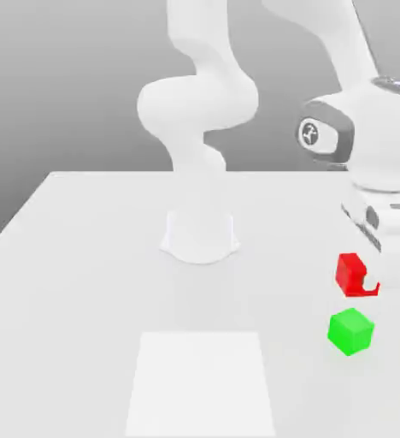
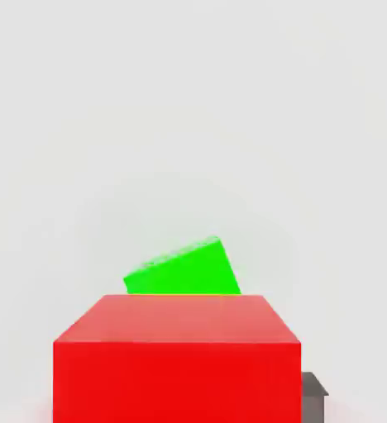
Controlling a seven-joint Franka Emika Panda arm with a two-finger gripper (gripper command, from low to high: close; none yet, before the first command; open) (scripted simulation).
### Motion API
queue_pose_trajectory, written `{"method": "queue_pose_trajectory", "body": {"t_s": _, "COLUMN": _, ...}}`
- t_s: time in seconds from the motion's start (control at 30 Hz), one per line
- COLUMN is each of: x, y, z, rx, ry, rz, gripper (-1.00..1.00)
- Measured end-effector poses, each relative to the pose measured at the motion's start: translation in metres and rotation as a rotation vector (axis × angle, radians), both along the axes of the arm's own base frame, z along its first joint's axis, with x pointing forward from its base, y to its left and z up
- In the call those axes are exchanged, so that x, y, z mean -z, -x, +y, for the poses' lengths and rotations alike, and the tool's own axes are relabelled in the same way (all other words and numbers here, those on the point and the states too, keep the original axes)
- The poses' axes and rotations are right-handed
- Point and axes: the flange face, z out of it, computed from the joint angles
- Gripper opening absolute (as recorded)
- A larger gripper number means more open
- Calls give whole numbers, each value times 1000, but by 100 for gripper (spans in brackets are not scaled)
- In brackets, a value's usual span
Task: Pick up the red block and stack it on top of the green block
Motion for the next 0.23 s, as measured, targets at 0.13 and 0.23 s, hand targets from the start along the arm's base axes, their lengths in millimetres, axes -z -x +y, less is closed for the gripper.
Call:
{"method": "queue_pose_trajectory", "body": {"t_s": 0.13, "x": 40, "y": 0, "z": -1, "rx": -4, "ry": 1, "rz": -1, "gripper": 100}}
{"method": "queue_pose_trajectory", "body": {"t_s": 0.23, "x": 40, "y": 0, "z": -1, "rx": -4, "ry": 1, "rz": -1, "gripper": 100}}
